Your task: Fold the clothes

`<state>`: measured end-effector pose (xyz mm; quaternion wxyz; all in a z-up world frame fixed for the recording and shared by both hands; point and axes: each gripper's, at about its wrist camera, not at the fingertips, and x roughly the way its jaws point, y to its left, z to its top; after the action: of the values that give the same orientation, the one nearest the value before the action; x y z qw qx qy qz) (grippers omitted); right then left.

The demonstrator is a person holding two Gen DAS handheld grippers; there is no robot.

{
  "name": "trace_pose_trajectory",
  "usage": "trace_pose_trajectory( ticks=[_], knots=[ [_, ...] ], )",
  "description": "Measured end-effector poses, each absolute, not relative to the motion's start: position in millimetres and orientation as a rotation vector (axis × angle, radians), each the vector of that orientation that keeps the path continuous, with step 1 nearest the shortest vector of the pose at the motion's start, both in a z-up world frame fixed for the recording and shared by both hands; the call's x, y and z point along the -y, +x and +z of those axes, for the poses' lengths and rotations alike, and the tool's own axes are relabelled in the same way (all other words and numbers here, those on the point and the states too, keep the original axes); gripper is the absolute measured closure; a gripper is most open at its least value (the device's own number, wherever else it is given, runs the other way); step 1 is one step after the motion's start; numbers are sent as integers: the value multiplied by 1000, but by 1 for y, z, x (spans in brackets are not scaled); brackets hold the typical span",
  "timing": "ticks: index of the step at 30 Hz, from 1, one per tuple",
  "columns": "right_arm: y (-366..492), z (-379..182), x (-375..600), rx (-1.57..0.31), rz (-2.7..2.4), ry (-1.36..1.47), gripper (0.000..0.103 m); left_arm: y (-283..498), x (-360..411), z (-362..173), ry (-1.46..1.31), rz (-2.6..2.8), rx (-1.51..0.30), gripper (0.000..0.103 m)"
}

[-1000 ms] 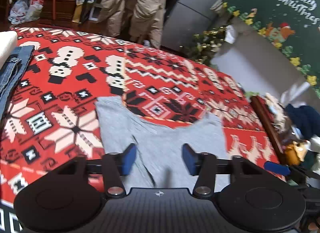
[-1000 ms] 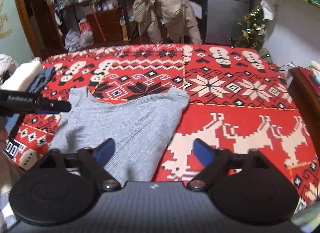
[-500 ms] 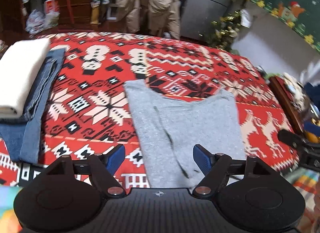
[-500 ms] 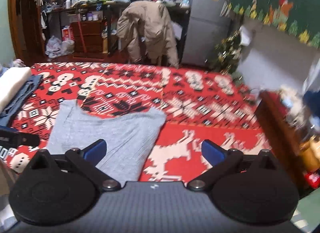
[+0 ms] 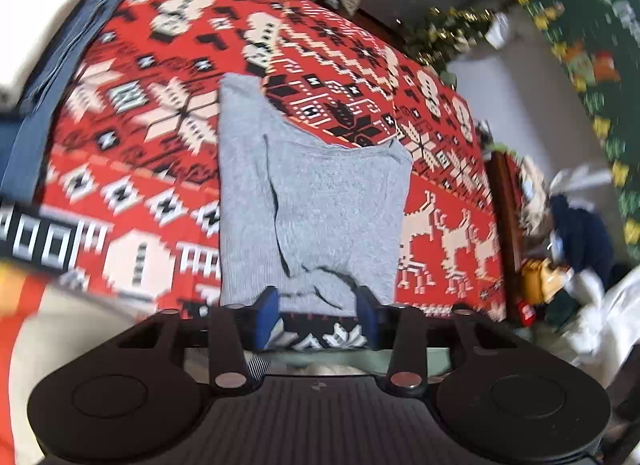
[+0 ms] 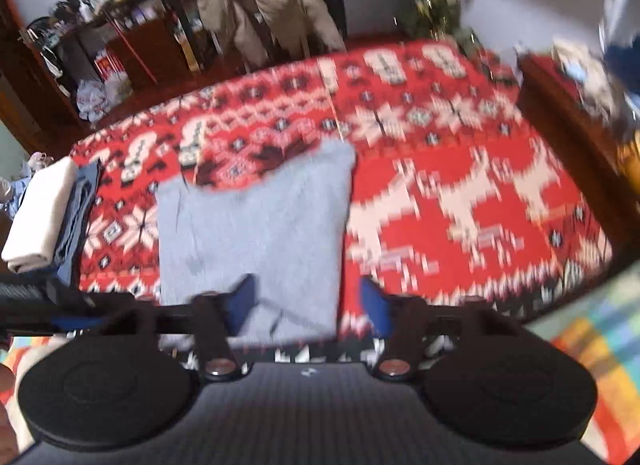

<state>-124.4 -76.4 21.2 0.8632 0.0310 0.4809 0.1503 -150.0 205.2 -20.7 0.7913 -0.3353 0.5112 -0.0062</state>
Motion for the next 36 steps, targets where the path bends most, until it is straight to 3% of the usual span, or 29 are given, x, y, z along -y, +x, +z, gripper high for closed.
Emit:
trace_pose_trajectory(
  ticks=[5, 12, 17, 19, 29, 31, 33, 36],
  knots=[
    [-132, 21, 93, -1011, 341, 139, 63, -162, -200, -5, -695, -34, -1042, 65],
    [-112, 12, 82, -1005, 405, 163, 67, -126, -204, -43, -755, -102, -1083, 66],
    [-85, -17, 70, -1039, 421, 207, 76, -103, -198, -86, -743, -124, -1137, 66],
    [-76, -33, 73, -1065, 411, 259, 95, -99, -198, -101, -748, -109, -1151, 66],
    [-65, -55, 81, -1058, 428, 355, 99, -88, -187, -101, -621, -118, -1083, 66],
    [-65, -58, 79, -1071, 410, 335, 100, -87, -181, -103, -560, -105, -1096, 70],
    [-63, -64, 77, -1097, 402, 329, 100, -87, -174, -102, -497, -103, -1099, 86],
    [-59, -73, 76, -1151, 399, 334, 102, -88, -167, -102, -457, -134, -1110, 98]
  ],
)
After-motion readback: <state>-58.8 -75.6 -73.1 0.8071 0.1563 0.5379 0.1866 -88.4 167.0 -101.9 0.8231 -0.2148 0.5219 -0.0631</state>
